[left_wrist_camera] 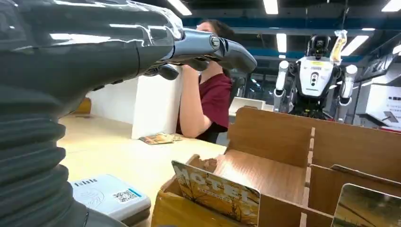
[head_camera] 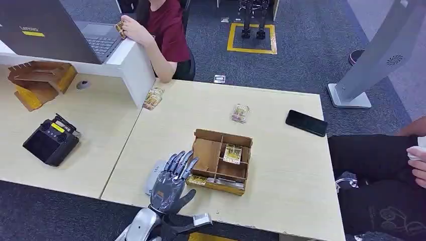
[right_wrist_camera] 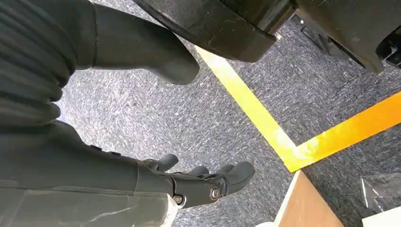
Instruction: Pass the card to the sensor for recognition and then transmit it.
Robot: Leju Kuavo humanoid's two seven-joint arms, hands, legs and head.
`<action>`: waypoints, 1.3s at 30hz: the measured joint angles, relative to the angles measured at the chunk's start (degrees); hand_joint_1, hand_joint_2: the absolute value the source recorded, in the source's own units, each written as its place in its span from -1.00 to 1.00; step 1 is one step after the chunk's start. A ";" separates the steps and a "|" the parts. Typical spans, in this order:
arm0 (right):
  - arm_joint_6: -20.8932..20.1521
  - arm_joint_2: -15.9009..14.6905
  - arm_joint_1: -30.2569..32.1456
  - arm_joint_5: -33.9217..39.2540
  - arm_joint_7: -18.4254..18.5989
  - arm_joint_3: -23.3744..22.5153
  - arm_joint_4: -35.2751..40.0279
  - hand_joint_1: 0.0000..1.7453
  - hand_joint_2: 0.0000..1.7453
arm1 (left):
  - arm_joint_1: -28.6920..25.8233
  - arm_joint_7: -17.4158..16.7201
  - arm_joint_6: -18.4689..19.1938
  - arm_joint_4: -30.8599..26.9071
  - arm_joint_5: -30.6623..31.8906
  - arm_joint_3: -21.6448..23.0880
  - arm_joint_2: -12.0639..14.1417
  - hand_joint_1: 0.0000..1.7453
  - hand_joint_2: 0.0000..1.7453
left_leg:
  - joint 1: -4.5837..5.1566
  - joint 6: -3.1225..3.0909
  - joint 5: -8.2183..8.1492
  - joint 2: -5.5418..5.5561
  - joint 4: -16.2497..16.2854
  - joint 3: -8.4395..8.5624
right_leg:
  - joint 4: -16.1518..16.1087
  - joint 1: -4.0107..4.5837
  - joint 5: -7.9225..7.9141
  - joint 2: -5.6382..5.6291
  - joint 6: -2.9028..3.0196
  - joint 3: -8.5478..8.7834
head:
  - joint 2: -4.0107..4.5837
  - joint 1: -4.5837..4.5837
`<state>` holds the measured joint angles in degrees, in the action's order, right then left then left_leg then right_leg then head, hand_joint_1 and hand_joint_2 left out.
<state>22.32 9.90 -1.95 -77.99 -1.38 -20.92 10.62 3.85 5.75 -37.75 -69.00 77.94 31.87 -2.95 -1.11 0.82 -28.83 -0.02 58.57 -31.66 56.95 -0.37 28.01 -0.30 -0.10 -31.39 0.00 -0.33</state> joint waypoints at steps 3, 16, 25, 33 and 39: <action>0.02 0.00 0.00 -0.24 -0.02 0.00 0.00 -1.00 1.00 | 0.00 0.46 -0.17 0.20 -0.55 0.00 -0.22 -1.00 1.00 | 0.00 0.00 0.00 0.00 0.00 0.00 | 0.00 0.00 0.00 0.00 0.00 0.00 | 0.00 0.00; -0.02 0.00 -0.01 -0.68 -0.09 0.00 0.00 -1.00 1.00 | 1.11 0.92 0.20 1.96 -1.92 0.00 -1.88 -1.00 1.00 | 0.00 0.00 0.00 0.00 0.00 0.00 | 0.00 0.00 0.00 0.00 0.00 0.00 | 0.00 0.00; -0.04 0.00 -0.03 -1.40 -0.22 -0.02 0.00 -1.00 1.00 | 2.75 1.09 1.05 6.32 -3.54 -0.28 -2.36 1.00 1.00 | 0.00 0.00 0.00 0.00 0.00 0.00 | 0.00 0.00 0.00 0.00 0.00 0.00 | 0.00 0.00; 0.04 0.00 -0.05 -1.51 -0.15 -0.33 0.00 -1.00 1.00 | 3.07 1.62 1.12 7.96 -4.59 -1.07 -2.67 1.00 1.00 | 0.00 0.00 0.00 0.00 0.00 0.00 | 0.00 0.00 0.00 0.00 0.00 0.00 | 0.00 0.00; 0.04 0.00 -0.04 -1.51 -0.15 -0.46 0.00 -1.00 1.00 | 3.37 2.05 1.73 8.35 -5.33 -1.29 -2.86 1.00 1.00 | 0.00 0.00 0.00 0.00 0.00 0.01 | 0.00 0.00 0.00 0.00 0.00 0.01 | 0.00 0.00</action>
<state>22.36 9.90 -1.99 -79.49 -1.53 -21.38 10.62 7.22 7.80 -36.02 -60.65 72.61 30.58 -5.81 -1.11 0.82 -28.83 -0.02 58.57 -31.66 56.96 -0.37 28.01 -0.30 -0.10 -31.38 0.00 -0.33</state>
